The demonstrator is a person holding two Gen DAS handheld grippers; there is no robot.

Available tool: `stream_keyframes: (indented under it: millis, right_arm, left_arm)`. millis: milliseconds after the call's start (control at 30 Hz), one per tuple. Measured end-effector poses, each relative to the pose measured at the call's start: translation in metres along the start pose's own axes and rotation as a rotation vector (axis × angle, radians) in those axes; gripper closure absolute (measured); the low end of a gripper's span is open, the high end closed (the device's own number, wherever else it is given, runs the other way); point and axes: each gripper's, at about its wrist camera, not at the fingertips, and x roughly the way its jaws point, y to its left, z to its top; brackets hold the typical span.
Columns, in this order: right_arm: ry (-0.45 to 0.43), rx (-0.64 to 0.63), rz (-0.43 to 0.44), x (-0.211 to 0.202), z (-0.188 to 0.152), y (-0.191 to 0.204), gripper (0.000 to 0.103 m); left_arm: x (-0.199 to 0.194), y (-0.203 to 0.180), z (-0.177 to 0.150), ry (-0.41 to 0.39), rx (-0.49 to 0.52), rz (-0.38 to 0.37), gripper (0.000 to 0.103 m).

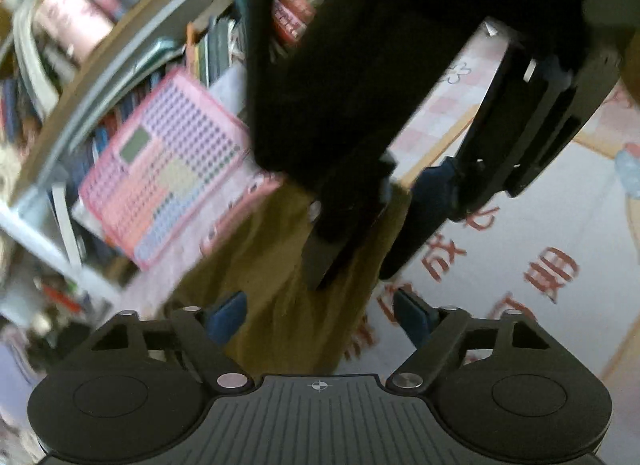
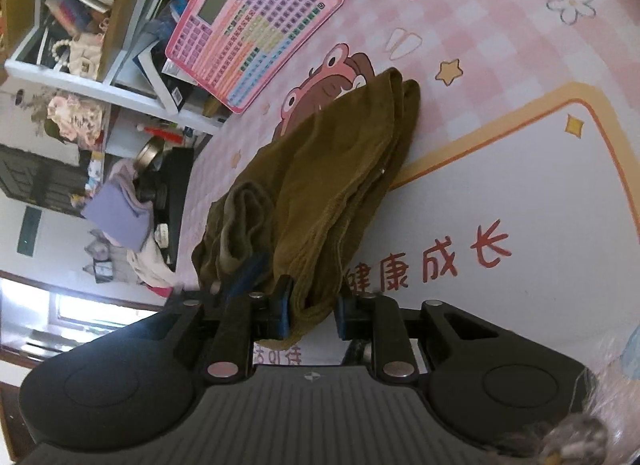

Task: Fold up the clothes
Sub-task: 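Grasp the pants edge with the right tool while the left tool grasps nearby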

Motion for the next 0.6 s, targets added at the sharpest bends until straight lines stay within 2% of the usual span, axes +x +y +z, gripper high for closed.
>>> stream_keyframes:
  millis: [67, 133, 167, 233, 300, 400, 600]
  right_arm:
    - [-0.032, 0.005, -0.010, -0.006, 0.002, -0.003, 0.049]
    - [-0.061, 0.033, -0.010, -0.012, 0.005, -0.011, 0.046]
    - [-0.072, 0.053, -0.013, -0.015, 0.007, -0.016, 0.043]
    - [-0.085, 0.108, -0.025, -0.018, 0.010, -0.030, 0.040]
    - [-0.084, 0.166, -0.025, -0.017, 0.013, -0.044, 0.038]
    - [-0.075, 0.236, -0.006, -0.011, 0.018, -0.059, 0.036]
    - [-0.062, 0.322, 0.065, 0.019, 0.038, -0.063, 0.034]
  left_arm:
    - [0.006, -0.004, 0.005, 0.000, 0.012, -0.002, 0.046]
    - [0.008, -0.007, 0.007, -0.009, 0.005, -0.024, 0.071]
    - [0.008, -0.008, 0.008, -0.013, 0.003, -0.034, 0.075]
    - [0.006, -0.009, 0.009, -0.029, 0.000, -0.056, 0.093]
    - [-0.002, -0.006, 0.012, -0.054, -0.014, -0.072, 0.097]
    - [-0.013, 0.003, 0.013, -0.069, -0.051, -0.109, 0.098]
    - [-0.032, 0.019, 0.011, -0.082, -0.115, -0.167, 0.098]
